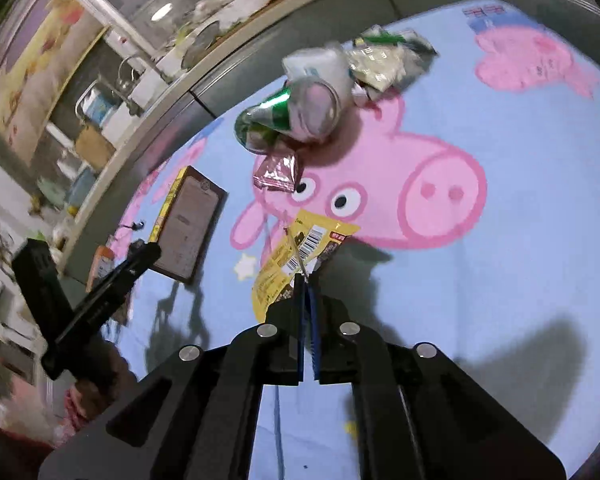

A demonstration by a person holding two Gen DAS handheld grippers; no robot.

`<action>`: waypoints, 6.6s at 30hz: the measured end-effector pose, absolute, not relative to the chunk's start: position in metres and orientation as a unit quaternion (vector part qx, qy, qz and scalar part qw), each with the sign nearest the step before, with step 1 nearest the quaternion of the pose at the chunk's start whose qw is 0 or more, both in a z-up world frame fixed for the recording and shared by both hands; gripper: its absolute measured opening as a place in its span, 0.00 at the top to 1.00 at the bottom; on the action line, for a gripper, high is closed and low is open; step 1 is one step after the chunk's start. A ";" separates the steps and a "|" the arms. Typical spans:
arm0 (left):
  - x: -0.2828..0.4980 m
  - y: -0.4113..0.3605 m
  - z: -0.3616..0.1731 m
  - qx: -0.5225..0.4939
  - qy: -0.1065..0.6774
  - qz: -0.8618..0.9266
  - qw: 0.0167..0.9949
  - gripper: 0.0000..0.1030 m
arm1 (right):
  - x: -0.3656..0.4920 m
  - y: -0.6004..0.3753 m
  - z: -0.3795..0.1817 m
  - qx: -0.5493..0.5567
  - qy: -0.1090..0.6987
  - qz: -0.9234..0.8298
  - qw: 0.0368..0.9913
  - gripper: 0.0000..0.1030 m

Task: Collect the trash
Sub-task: 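Grasp the yellow snack wrapper with the right tool while the left tool holds the box, then carry box and wrapper to the beige bin and open both tools, then bring both open tools back over the remaining trash, then lower the left tool onto the green can and close it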

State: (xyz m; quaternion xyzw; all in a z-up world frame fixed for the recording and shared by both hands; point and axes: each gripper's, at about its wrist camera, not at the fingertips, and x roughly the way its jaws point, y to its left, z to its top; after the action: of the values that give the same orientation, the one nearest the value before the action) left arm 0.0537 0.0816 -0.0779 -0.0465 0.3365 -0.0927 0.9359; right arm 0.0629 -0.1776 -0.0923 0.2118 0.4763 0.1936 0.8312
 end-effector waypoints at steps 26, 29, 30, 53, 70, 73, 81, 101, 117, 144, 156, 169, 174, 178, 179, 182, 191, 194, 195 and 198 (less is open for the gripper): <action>0.033 -0.008 -0.051 -0.017 0.344 -0.253 0.904 0.78 | 0.038 -0.209 -0.068 0.169 0.394 0.189 0.883 0.99; 0.041 -0.046 -0.051 -0.002 0.355 -0.287 0.890 0.78 | 0.029 -0.237 -0.065 0.163 0.373 0.141 0.903 0.99; 0.043 -0.063 -0.048 0.006 0.355 -0.301 0.885 0.78 | 0.026 -0.247 -0.064 0.161 0.365 0.125 0.908 0.99; 0.124 -0.423 -0.029 0.167 0.351 -0.446 0.806 0.77 | 0.013 -0.532 -0.076 0.241 0.282 -0.137 0.919 0.99; 0.132 -0.414 -0.017 0.164 0.334 -0.363 0.855 0.38 | -0.010 -0.538 -0.070 0.265 0.239 -0.166 0.919 0.49; 0.125 -0.390 -0.013 0.162 0.327 -0.346 0.865 0.38 | -0.017 -0.524 -0.066 0.285 0.234 -0.154 0.917 0.49; 0.111 -0.332 0.003 0.129 0.314 -0.319 0.885 0.38 | -0.033 -0.486 -0.037 0.292 0.217 -0.141 0.921 0.49; 0.092 -0.218 0.035 0.057 0.280 -0.255 0.924 0.38 | -0.046 -0.392 0.023 0.253 0.180 -0.118 0.943 0.36; 0.090 -0.173 0.036 0.052 0.268 -0.200 0.941 0.38 | -0.031 -0.378 0.020 0.262 0.202 -0.099 0.938 0.35; 0.104 -0.118 0.035 0.024 0.261 -0.156 0.952 0.38 | -0.006 -0.341 0.014 0.242 0.228 -0.072 0.941 0.35; 0.102 -0.124 0.031 0.043 0.261 -0.165 0.950 0.34 | 0.000 -0.340 0.008 0.244 0.239 -0.077 0.937 0.35; 0.106 -0.107 0.029 0.030 0.266 -0.149 0.952 0.33 | 0.003 -0.342 0.000 0.257 0.247 -0.077 0.931 0.31; 0.106 -0.099 0.031 0.028 0.260 -0.148 0.954 0.33 | 0.003 -0.340 0.000 0.256 0.250 -0.074 0.931 0.31; 0.108 -0.073 0.032 0.017 0.253 -0.131 0.958 0.33 | 0.009 -0.331 0.001 0.241 0.262 -0.059 0.933 0.31; 0.110 -0.063 0.032 0.010 0.254 -0.123 0.959 0.33 | 0.011 -0.328 0.001 0.235 0.264 -0.055 0.934 0.32; 0.118 -0.029 0.028 -0.006 0.260 -0.093 0.961 0.34 | 0.019 -0.316 0.001 0.222 0.270 -0.042 0.936 0.39; 0.131 0.063 0.010 -0.064 0.284 -0.023 0.956 0.35 | 0.080 -0.254 -0.005 0.184 0.306 0.057 0.932 0.48; 0.135 0.081 0.000 -0.088 0.300 -0.021 0.950 0.35 | 0.114 -0.230 -0.013 0.185 0.330 0.097 0.921 0.48; 0.137 0.086 -0.004 -0.097 0.306 -0.022 0.947 0.35 | 0.124 -0.223 -0.017 0.188 0.337 0.109 0.916 0.48; 0.142 0.091 -0.018 -0.108 0.325 -0.026 0.939 0.35 | 0.160 -0.202 -0.033 0.199 0.367 0.134 0.899 0.53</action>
State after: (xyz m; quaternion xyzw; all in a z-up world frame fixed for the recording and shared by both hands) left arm 0.1420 0.0914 -0.0178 -0.1084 0.3246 -0.0258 0.9393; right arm 0.1599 -0.2022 -0.0325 0.1988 0.3675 0.1343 0.8985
